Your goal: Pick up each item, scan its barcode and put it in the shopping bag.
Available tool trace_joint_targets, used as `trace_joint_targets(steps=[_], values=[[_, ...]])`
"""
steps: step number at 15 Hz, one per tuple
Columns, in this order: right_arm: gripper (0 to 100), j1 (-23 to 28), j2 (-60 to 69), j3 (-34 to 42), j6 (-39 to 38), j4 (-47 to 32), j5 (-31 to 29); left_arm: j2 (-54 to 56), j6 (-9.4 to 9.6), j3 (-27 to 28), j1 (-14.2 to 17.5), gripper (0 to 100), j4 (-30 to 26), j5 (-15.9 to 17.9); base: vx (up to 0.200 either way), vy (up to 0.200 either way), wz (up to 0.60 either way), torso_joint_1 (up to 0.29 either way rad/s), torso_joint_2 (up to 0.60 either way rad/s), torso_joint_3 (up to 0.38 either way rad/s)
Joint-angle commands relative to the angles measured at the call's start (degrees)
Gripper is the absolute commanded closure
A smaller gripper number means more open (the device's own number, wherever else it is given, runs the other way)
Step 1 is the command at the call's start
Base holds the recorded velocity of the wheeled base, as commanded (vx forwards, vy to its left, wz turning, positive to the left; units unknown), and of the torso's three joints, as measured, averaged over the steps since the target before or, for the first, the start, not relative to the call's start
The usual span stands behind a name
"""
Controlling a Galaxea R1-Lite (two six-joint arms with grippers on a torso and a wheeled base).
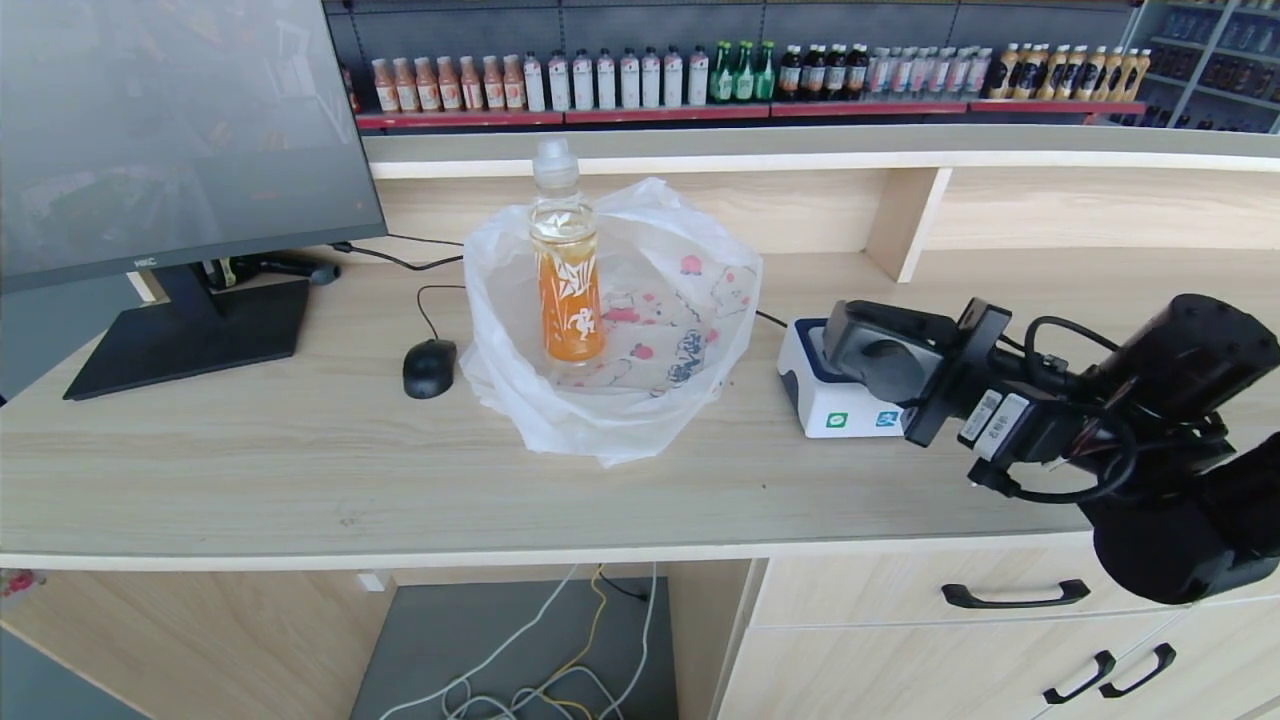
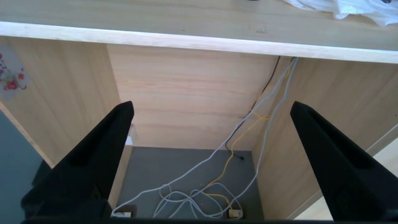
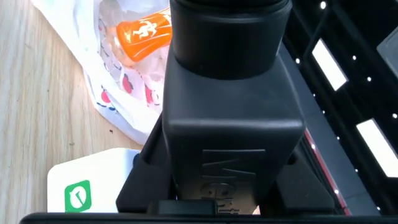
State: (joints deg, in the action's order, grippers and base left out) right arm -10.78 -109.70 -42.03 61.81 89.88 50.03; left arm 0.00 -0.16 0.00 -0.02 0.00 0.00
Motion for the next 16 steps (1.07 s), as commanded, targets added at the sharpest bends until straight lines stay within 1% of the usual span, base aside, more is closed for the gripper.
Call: trace_joint_targets(steps=[1,2,3,6,9,10,11,12,13,15,16], values=[[100,-1.35,4.85,-1.03,-3.62,0.12,-0.46,0.0,-0.02,0.0,0.02,0,0.0,0.0,0.0,0.0,0.0,0.0,0.0,0.0],[100,-1.7,5.9,-1.03,-4.77,0.12,-0.64,0.0,-0.02,0.0,-0.06,0,0.0,0.0,0.0,0.0,0.0,0.0,0.0,0.0],[100,-3.2,8.98,-0.68,-8.9,0.12,-3.62,0.0,-0.02,0.0,0.02,0,0.0,0.0,0.0,0.0,0.0,0.0,0.0,0.0],[100,-6.45,14.43,0.11,-15.31,0.12,-8.37,0.0,-0.02,0.0,0.02,0,0.0,0.0,0.0,0.0,0.0,0.0,0.0,0.0],[100,-11.37,19.35,5.91,-22.52,0.12,-14.52,0.0,-0.02,0.0,0.02,0,0.0,0.0,0.0,0.0,0.0,0.0,0.0,0.0],[100,-11.99,20.23,6.61,-23.66,0.12,-16.02,0.0,-0.02,0.0,0.02,0,0.0,0.0,0.0,0.0,0.0,0.0,0.0,0.0],[100,-14.62,22.69,7.93,-29.99,0.12,-22.7,0.0,-0.02,0.0,-0.06,0,0.0,0.0,0.0,0.0,0.0,0.0,0.0,0.0],[100,-15.94,23.48,8.02,-33.77,0.12,-25.86,0.0,-0.02,0.0,-0.06,0,0.0,0.0,0.0,0.0,0.0,0.0,0.0,0.0],[100,-16.73,24.54,8.28,-39.57,0.12,-29.46,0.0,-0.02,0.0,0.02,0,0.0,0.0,0.0,0.0,0.0,0.0,0.0,0.0],[100,-16.65,25.06,10.48,-44.4,0.12,-32.01,0.0,1.65,0.0,-0.15,0,-0.09,0.0,0.0,0.0,0.0,0.0,0.0,0.0],[100,-16.73,25.06,13.91,-48.18,0.12,-33.95,0.0,1.92,0.0,-0.15,0,-0.09,0.09,0.0,0.0,0.0,0.0,0.0,0.0]])
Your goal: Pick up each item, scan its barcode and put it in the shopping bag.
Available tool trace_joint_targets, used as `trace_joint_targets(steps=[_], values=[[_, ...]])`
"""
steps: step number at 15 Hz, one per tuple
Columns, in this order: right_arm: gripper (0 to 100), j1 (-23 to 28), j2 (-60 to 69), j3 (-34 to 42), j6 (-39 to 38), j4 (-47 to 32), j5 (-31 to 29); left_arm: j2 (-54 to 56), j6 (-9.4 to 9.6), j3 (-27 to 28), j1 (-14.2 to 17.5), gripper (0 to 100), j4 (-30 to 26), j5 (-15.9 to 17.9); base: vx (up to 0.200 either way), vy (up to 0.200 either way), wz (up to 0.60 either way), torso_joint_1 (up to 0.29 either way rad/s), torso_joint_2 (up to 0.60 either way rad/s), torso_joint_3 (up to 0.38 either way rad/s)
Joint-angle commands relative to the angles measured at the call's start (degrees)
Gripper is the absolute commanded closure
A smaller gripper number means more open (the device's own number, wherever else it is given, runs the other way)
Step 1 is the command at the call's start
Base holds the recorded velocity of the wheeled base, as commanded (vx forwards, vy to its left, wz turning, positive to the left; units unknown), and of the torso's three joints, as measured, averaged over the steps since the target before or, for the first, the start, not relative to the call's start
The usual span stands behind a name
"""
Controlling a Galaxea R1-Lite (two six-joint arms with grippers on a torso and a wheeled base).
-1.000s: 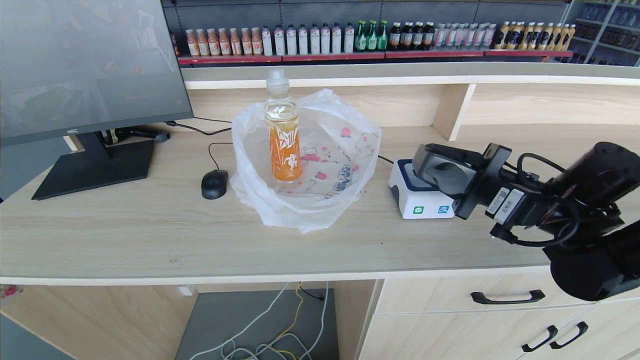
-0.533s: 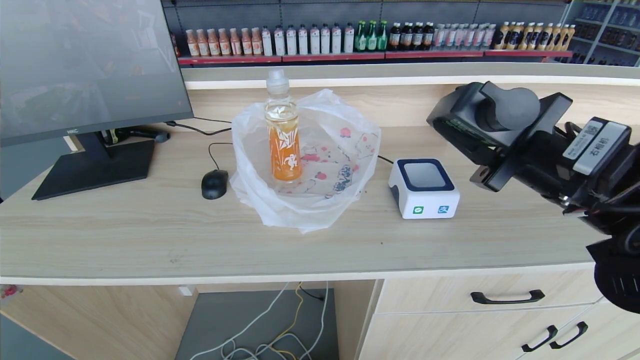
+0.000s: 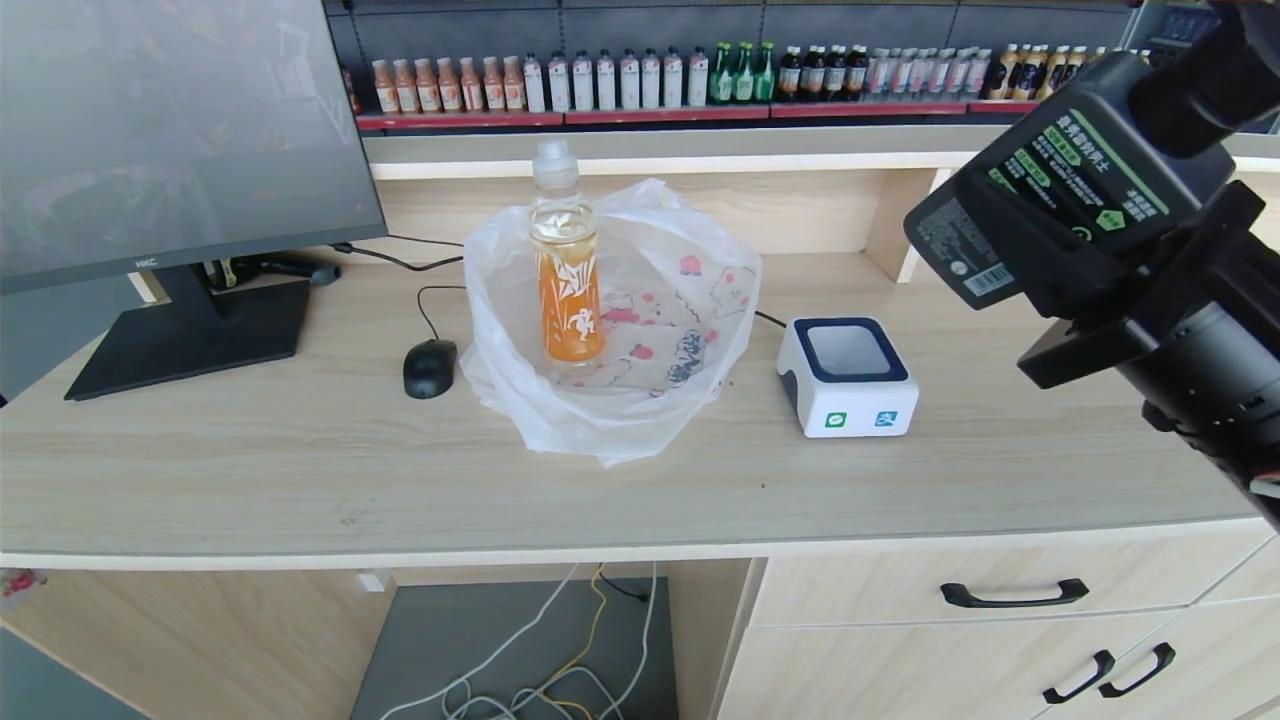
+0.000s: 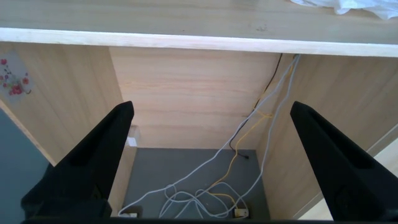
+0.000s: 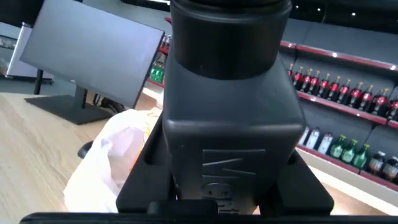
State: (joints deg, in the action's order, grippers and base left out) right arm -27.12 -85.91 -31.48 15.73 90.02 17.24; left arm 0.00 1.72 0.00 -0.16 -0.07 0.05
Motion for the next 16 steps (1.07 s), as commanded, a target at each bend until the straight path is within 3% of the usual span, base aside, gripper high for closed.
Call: trace_joint_targets(steps=[1,3,6,14,16], values=[[100,-0.39,1.27,5.72,-4.65,-0.02,-3.0,0.0,0.04,0.0,-0.02,0,-0.01,-0.05,0.0,0.0,0.0,0.0,0.0,0.0],[100,-3.55,1.0,6.16,-7.55,-0.02,-8.36,0.0,-0.05,0.0,-0.02,0,-0.01,-0.05,0.0,0.0,0.0,0.0,0.0,0.0],[100,-7.5,-1.1,6.95,-17.04,-0.02,-23.39,0.0,-0.14,0.0,-0.02,0,-0.01,-0.05,0.0,0.0,0.0,0.0,0.0,0.0],[100,-8.21,-1.1,8.1,-16.08,-0.02,-24.18,0.0,-0.14,0.0,-0.02,0,-0.01,-0.05,0.0,0.0,0.0,0.0,0.0,0.0],[100,-8.21,-1.19,7.83,-16.25,-0.02,-24.18,0.0,-0.14,0.0,-0.02,0,-0.01,-0.05,0.0,0.2,0.0,0.005,0.0,0.002]])
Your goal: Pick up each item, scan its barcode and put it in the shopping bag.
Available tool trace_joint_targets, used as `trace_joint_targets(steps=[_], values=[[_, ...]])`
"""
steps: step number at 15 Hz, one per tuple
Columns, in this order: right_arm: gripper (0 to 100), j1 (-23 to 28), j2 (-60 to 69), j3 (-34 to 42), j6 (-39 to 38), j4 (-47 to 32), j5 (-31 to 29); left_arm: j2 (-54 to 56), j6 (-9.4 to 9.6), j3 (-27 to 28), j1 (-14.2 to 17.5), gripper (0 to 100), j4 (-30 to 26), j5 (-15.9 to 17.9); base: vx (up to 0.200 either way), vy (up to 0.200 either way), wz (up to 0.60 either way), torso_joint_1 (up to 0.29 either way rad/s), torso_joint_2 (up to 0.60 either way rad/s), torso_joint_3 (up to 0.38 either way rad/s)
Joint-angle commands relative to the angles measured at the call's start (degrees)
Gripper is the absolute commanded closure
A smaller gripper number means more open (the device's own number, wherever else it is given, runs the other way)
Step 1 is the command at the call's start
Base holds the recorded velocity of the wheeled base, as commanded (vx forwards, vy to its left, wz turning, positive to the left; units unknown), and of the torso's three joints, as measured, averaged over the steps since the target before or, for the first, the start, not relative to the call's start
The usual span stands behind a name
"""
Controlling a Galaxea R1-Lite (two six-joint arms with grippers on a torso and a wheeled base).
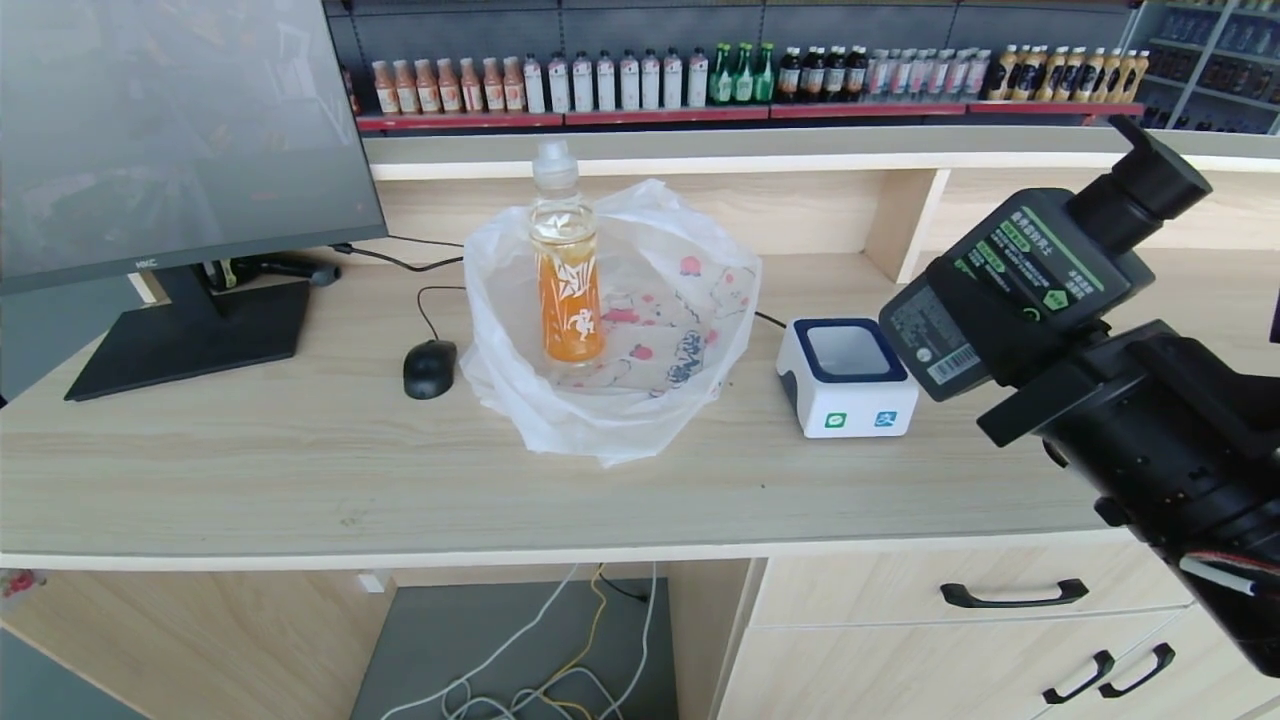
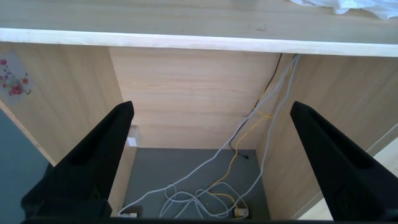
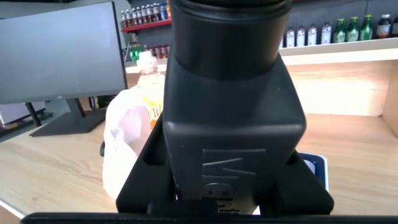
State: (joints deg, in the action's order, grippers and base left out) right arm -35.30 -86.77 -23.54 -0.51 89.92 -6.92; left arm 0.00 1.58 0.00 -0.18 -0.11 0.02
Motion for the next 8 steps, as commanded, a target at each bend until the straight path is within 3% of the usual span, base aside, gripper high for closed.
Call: trace_joint_targets(steps=[1,8], values=[[100,-0.03,-0.33,-0.28,-0.02,0.08,0.07,0.0,0.0,0.0,0.01,0,0.02,-0.02,0.0,0.2,0.0,-0.007,0.0,0.002],[100,0.06,-0.15,-0.01,-0.28,0.08,0.07,0.0,0.0,0.0,0.01,0,0.02,-0.02,0.0,0.2,0.0,0.004,0.0,0.003]])
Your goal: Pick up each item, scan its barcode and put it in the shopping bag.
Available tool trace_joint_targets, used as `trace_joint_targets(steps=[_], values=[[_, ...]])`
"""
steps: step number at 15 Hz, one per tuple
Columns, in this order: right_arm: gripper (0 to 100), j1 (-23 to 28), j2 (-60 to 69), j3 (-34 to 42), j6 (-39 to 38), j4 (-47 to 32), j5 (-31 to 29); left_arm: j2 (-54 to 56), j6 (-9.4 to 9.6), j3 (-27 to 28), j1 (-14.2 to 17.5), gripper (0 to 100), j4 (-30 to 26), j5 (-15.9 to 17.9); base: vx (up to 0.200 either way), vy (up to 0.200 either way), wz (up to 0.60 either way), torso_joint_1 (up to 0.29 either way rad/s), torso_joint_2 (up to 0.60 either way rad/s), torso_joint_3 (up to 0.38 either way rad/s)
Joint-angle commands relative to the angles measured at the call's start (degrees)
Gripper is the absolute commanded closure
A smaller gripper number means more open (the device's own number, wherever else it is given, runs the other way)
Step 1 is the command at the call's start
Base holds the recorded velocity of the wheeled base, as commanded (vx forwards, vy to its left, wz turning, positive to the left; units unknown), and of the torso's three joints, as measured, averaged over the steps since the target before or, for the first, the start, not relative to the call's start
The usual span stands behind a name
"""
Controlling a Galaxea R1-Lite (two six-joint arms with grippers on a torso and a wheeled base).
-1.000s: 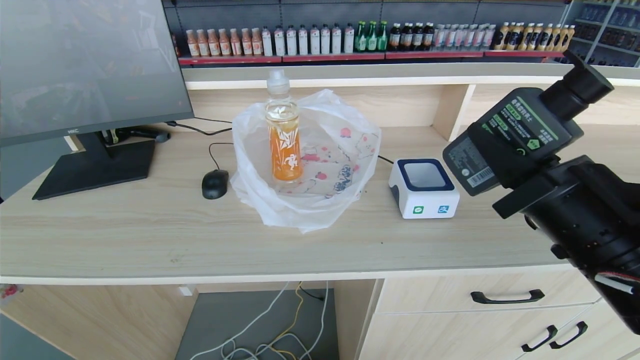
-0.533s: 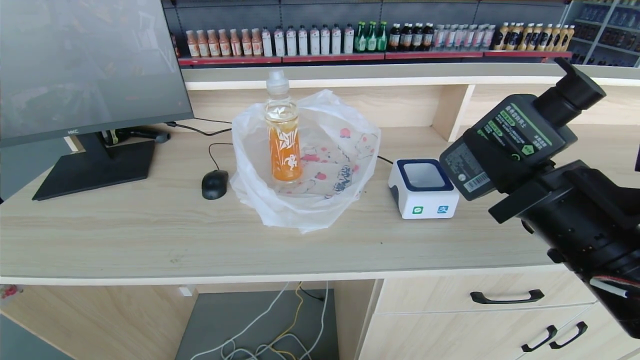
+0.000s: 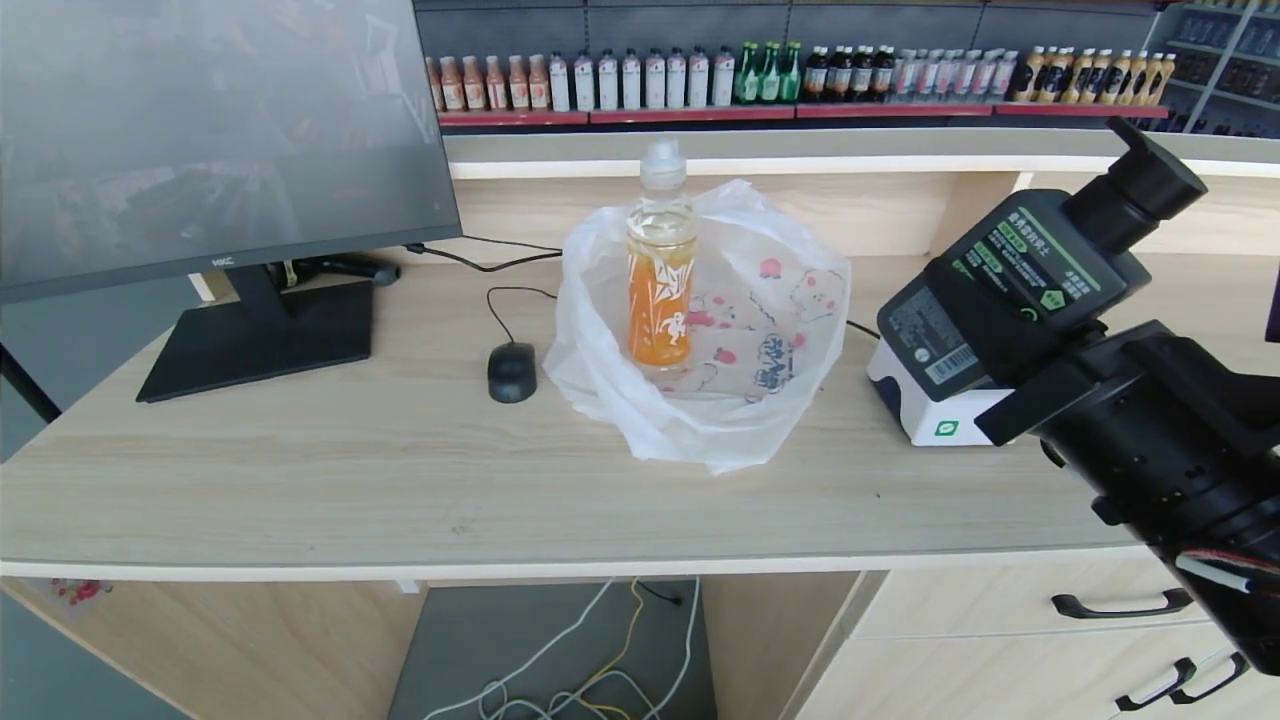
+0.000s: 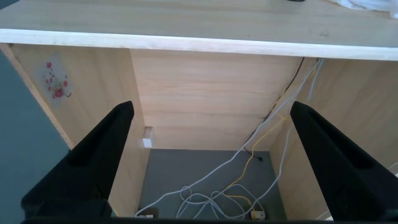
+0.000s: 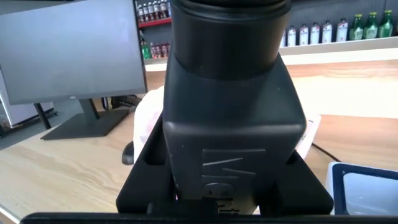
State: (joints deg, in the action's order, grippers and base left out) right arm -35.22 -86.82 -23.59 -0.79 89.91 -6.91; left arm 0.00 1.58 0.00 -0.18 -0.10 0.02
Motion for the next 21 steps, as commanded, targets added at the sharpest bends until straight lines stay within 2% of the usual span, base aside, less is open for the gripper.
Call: trace_joint_targets(steps=[1,4,12,15,18,21], values=[[100,-0.03,-0.19,-0.05,0.0,0.09,0.06,0.0,0.0,0.0,0.01,0,0.01,0.06,0.0,0.2,0.0,-0.007,0.0,0.002],[100,-0.11,-0.45,-0.23,0.09,0.09,0.06,0.0,-0.09,0.0,0.09,0,0.01,0.06,0.0,0.2,0.0,0.001,0.0,0.002],[100,-0.38,-3.88,-4.01,1.23,0.09,0.41,0.0,-0.18,0.0,0.09,0,0.01,-0.02,0.0,0.0,0.0,0.0,0.0,0.0],[100,-3.28,-7.31,-8.93,4.13,0.09,4.89,0.0,-0.18,0.0,0.09,0,0.01,-0.02,0.0,0.0,0.0,0.0,0.0,0.0],[100,-6.35,-10.39,-12.97,4.22,0.09,4.63,0.0,-0.18,0.0,0.09,0,0.01,-0.02,0.0,0.0,0.0,0.0,0.0,0.0],[100,-3.63,-13.02,-14.03,2.2,0.09,4.63,0.0,-0.18,0.0,0.09,0,0.01,-0.02,0.0,0.0,0.0,0.0,0.0,0.0]])
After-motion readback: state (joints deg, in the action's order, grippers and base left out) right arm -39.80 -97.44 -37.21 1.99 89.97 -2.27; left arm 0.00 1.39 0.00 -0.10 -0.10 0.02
